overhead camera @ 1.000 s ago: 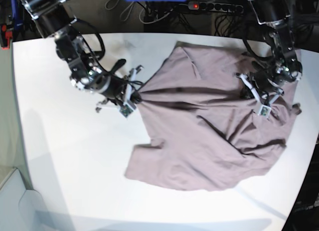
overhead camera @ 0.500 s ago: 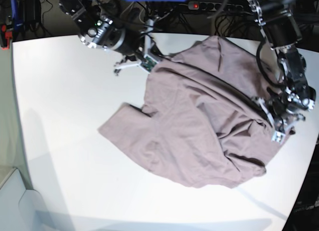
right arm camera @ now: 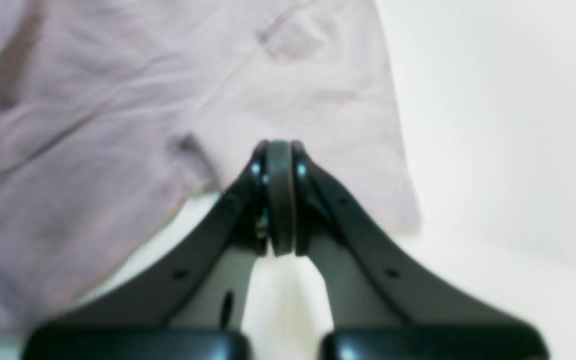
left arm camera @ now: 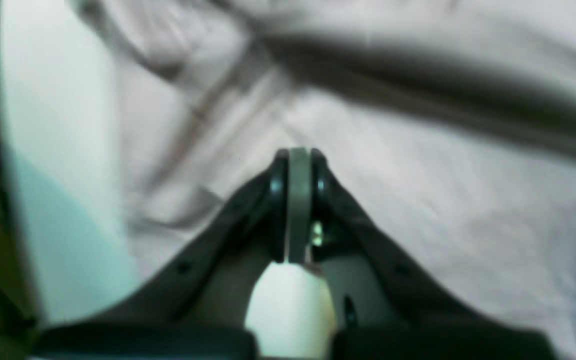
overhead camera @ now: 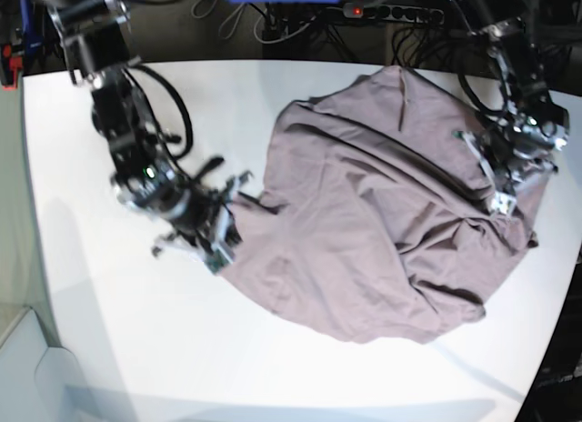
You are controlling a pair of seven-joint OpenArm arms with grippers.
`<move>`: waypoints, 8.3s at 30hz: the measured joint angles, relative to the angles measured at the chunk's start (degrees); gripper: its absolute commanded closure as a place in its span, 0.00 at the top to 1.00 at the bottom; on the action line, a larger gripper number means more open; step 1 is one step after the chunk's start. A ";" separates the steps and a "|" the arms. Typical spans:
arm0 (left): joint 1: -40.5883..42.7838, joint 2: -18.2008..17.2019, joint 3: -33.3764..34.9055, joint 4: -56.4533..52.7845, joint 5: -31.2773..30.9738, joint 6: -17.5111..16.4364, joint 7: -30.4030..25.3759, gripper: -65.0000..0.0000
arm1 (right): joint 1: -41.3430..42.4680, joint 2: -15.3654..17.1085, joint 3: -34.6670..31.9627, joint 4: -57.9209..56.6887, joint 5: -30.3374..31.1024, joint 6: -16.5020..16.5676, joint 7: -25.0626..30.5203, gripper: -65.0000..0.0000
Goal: Layout the t-shirt on the table in an organized manner, then fold the t-shirt properly
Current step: 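Pull the shirt edge with the right gripper away from the left gripper, then regrasp the shirt with both grippers and spread it apart, then pull the shirt corners apart with both grippers to flatten it, then release the shirt and move both grippers to the shoulder corners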
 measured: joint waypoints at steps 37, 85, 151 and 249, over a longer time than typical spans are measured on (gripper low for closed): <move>-3.30 5.99 11.80 -3.85 -0.61 -0.04 -3.45 0.01 | -8.41 15.39 18.75 -24.44 2.62 -1.05 21.75 0.00; -2.75 -16.20 -0.24 -15.74 -0.55 -0.13 -7.21 0.01 | -12.55 -2.62 15.96 6.19 -0.39 -0.35 0.09 0.00; 20.00 -2.78 14.43 17.42 -0.46 -0.07 13.97 0.01 | -6.64 1.84 30.01 -10.05 -0.28 -0.17 1.22 0.00; -21.09 -9.90 1.11 -39.65 -1.70 -0.17 -13.77 0.01 | 6.86 -0.87 26.38 -34.49 1.33 0.42 17.05 0.00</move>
